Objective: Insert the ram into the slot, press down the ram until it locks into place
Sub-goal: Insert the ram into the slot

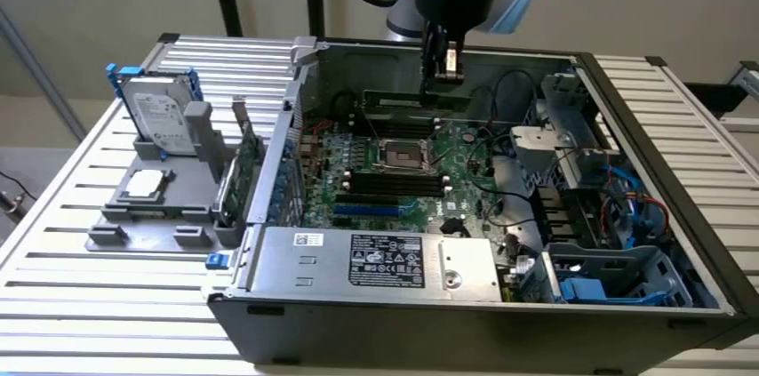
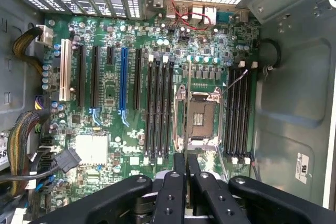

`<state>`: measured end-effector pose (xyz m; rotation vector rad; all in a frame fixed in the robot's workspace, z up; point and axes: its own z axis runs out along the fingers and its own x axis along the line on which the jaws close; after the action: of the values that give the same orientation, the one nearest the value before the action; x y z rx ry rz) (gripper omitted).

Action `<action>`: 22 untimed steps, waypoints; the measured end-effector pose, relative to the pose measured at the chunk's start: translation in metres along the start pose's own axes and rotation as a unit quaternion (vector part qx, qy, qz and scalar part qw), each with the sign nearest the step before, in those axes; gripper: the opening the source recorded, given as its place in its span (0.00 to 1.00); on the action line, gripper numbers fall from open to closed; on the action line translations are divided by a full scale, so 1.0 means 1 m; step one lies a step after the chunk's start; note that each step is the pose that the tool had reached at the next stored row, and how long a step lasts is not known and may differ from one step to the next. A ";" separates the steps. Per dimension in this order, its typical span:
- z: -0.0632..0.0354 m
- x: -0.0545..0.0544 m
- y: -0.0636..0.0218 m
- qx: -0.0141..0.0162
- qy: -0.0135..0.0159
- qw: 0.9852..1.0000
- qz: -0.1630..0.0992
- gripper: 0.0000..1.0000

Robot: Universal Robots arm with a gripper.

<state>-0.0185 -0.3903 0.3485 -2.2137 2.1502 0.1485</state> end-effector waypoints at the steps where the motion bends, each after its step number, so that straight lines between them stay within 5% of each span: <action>1: 0.0016 0.001 0.0009 0.000 0.000 1.000 0.000 0.13; 14: 0.0249 0.009 0.0137 0.000 0.001 1.000 0.000 0.13; 22: 0.0394 0.011 0.0145 0.000 0.001 1.000 0.000 0.13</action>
<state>-0.0340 -0.3974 0.3086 -2.2145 2.1508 0.1472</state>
